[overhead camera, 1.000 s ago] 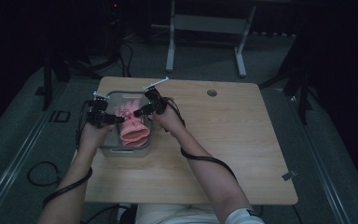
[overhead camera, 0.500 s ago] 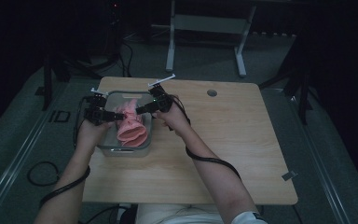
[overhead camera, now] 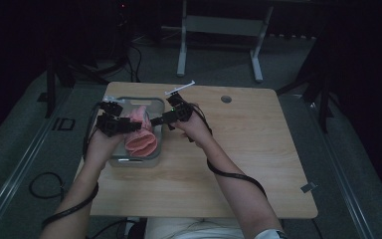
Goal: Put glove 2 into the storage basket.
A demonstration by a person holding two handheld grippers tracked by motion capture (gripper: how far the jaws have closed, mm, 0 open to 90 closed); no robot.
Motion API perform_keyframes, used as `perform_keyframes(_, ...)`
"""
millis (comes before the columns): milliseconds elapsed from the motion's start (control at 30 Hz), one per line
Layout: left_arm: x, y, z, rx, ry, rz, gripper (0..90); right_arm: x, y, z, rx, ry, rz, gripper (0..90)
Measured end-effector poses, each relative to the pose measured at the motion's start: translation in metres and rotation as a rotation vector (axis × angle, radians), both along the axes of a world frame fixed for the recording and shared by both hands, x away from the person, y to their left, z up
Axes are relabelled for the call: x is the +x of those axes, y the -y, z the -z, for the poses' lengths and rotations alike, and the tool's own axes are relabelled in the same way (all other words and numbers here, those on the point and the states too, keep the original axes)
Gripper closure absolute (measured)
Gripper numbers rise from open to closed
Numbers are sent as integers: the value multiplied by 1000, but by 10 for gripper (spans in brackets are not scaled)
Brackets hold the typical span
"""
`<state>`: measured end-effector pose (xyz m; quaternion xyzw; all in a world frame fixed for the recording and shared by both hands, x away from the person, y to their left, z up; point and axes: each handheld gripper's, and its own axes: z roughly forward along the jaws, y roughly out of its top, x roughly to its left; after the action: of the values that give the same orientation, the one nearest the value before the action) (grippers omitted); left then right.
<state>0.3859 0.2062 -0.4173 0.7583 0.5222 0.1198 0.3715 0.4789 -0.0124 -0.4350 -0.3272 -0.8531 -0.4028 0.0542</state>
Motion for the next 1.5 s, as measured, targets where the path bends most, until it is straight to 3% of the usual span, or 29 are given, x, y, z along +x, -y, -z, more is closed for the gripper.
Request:
perform_keyframes(333, -24, 34, 0, -16, 51, 87, 441, -8, 26, 3, 13, 3, -21, 269)
perform_keyframes(433, -31, 46, -1, -50, 63, 118, 382, -10, 35, 7, -1, 29, -14, 214)
perform_keyframes(667, -43, 71, 5, -72, 68, 201, 172, -21, 55, 10, -9, 69, -18, 192)
perform_keyframes(767, -46, 79, 7, -74, 82, 220, 127, -26, 63, 13, -10, 81, -18, 192)
perform_keyframes(867, -48, 87, 9, -54, 88, 241, 23, -30, 71, 16, -29, 94, -23, 183)
perform_keyframes(1067, -55, 100, 13, -51, 100, 284, 17, -36, 83, 23, -35, 115, -21, 180)
perform_keyframes(1267, -64, 117, 22, 11, 103, 318, 3, -42, 91, 30, -40, 151, -27, 172)
perform_keyframes(1433, -70, 131, 35, 18, 90, 349, 3, -46, 97, 35, -47, 163, -28, 173)
perform_keyframes(1500, -75, 142, 46, 51, 91, 375, 3, -50, 103, 42, -61, 168, -31, 173)
